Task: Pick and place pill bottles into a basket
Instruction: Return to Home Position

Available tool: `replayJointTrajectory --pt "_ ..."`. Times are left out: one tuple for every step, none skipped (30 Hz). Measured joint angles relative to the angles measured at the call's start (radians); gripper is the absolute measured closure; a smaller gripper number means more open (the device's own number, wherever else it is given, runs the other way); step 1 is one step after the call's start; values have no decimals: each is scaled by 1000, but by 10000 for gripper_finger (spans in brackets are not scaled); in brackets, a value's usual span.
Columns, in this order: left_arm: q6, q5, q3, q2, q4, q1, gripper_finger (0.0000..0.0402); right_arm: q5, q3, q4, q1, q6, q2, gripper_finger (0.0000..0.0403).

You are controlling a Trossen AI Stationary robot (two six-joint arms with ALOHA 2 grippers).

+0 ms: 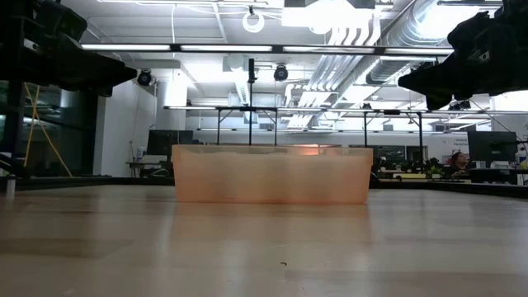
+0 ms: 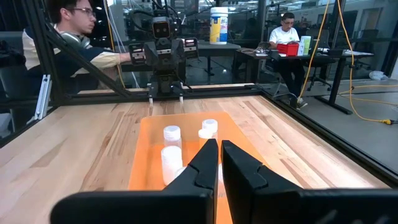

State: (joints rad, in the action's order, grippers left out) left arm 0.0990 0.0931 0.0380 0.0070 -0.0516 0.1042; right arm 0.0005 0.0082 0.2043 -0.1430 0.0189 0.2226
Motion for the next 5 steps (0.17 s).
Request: replayJointTrajectory --pt "0 0 0 0 0 0 208 0 0 0 0 0 0 391" --pt "0 0 0 0 0 0 208 0 0 0 0 0 0 391" --pt "0 0 0 0 0 0 208 0 0 0 0 0 0 391" --pt "0 0 0 0 0 0 208 0 0 0 0 0 0 391" --pt "0 0 0 0 0 0 208 0 0 0 0 0 0 391"
